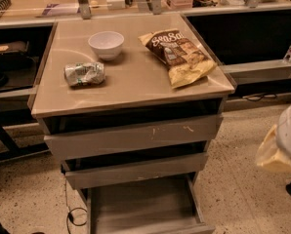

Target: Close bottom drawer

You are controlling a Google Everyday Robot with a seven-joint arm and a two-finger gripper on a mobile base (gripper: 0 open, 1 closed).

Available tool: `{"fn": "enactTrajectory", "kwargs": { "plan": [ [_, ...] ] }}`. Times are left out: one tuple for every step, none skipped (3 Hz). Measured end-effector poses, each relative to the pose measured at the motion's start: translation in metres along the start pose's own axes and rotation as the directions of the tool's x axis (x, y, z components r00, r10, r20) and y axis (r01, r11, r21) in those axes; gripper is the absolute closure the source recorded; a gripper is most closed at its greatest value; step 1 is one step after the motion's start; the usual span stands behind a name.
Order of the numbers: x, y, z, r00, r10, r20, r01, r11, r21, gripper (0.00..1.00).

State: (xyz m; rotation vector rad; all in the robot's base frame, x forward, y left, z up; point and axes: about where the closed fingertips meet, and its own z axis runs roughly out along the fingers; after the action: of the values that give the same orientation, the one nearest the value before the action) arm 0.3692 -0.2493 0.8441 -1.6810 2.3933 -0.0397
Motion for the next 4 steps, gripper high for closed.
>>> {"fn": "enactTrajectory", "kwargs": {
  "plan": [
    [0.006, 0.011, 0.012, 1.0, 0.002, -0.016, -0.003, 0.9996, -0.028, 1.0],
    [0.006, 0.01, 0.012, 1.0, 0.002, -0.015, -0.002, 0.9996, -0.027, 1.0],
    [0.012, 0.034, 0.05, 0.999, 0.045, 0.004, -0.045, 0.9951, -0.089, 1.0],
    [0.023, 0.078, 0.132, 0.992, 0.129, 0.004, -0.125, 0.9722, -0.198, 1.0]
  ]
}}
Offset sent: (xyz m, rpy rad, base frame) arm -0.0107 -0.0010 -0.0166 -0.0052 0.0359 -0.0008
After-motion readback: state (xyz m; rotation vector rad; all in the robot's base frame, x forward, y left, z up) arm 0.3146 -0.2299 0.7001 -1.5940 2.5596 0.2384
